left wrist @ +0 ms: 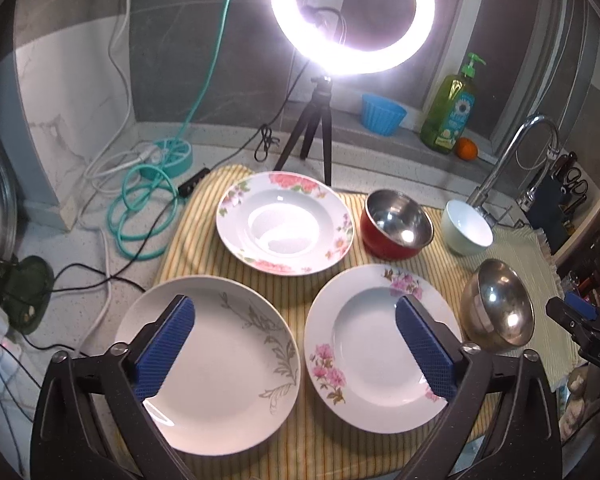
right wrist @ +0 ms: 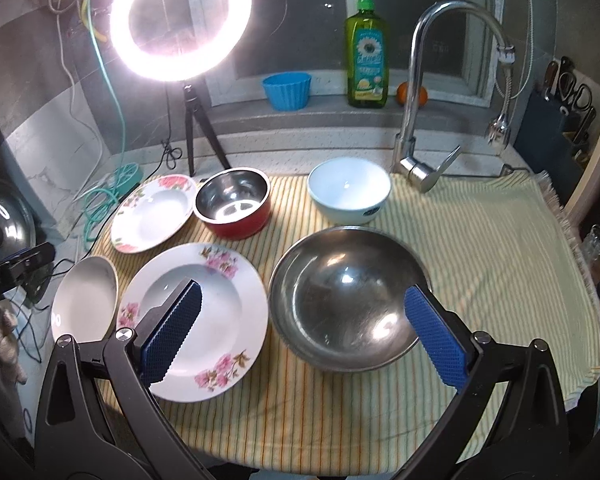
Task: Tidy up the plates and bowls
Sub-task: 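Move the right gripper to the rim of the pink-flower plate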
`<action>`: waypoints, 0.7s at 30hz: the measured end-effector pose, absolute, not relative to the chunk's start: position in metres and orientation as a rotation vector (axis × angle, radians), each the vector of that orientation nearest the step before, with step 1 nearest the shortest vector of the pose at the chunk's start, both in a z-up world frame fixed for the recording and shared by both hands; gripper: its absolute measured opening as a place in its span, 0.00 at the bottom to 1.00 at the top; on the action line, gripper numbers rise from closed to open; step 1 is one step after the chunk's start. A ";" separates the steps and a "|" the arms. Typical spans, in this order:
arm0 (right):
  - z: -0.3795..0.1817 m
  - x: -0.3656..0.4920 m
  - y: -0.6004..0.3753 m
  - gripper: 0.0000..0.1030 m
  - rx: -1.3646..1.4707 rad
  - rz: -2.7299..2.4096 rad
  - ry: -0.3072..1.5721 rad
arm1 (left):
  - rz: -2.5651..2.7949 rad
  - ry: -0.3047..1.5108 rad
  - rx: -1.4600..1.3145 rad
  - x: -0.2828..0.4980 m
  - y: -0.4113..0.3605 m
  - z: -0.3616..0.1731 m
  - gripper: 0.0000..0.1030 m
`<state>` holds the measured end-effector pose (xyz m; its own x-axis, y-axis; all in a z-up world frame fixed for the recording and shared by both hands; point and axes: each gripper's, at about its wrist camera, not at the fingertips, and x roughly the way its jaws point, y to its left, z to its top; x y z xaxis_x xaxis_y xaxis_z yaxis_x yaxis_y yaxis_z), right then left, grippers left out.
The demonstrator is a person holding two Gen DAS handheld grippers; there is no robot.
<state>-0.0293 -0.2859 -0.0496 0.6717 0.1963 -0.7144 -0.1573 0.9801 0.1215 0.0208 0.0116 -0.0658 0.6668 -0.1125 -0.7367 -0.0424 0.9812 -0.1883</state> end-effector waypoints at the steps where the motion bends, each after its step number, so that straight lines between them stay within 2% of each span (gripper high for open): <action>1: -0.053 -0.032 -0.286 1.00 0.060 0.215 0.820 | -0.047 0.854 -0.199 0.022 0.012 -0.070 0.88; 3: -0.060 -0.036 -0.285 0.98 0.080 0.251 0.850 | -0.073 0.875 -0.216 0.023 0.012 -0.078 0.83; 7: -0.079 -0.038 -0.283 0.77 0.117 0.312 0.941 | -0.124 0.925 -0.239 0.030 0.011 -0.092 0.65; 8: -0.084 -0.038 -0.283 0.75 0.132 0.324 0.965 | -0.140 0.937 -0.244 0.032 0.011 -0.095 0.62; 10: -0.095 -0.037 -0.284 0.64 0.168 0.343 1.012 | -0.172 0.961 -0.256 0.037 0.011 -0.101 0.56; 12: -0.105 -0.037 -0.284 0.58 0.196 0.356 1.043 | -0.199 0.982 -0.269 0.042 0.011 -0.107 0.51; 15: -0.120 -0.034 -0.284 0.56 0.248 0.370 1.088 | -0.228 1.018 -0.274 0.051 0.009 -0.117 0.45; 17: -0.128 -0.032 -0.285 0.51 0.286 0.380 1.111 | -0.250 1.037 -0.278 0.057 0.008 -0.122 0.39; 21: -0.139 -0.027 -0.283 0.46 0.322 0.392 1.136 | -0.270 1.065 -0.257 0.069 0.006 -0.129 0.34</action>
<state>-0.0270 -0.2826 -0.1388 0.3667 0.4589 -0.8093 -0.1381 0.8871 0.4404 0.0688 0.0057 -0.1285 0.4578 -0.3391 -0.8218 0.0935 0.9376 -0.3348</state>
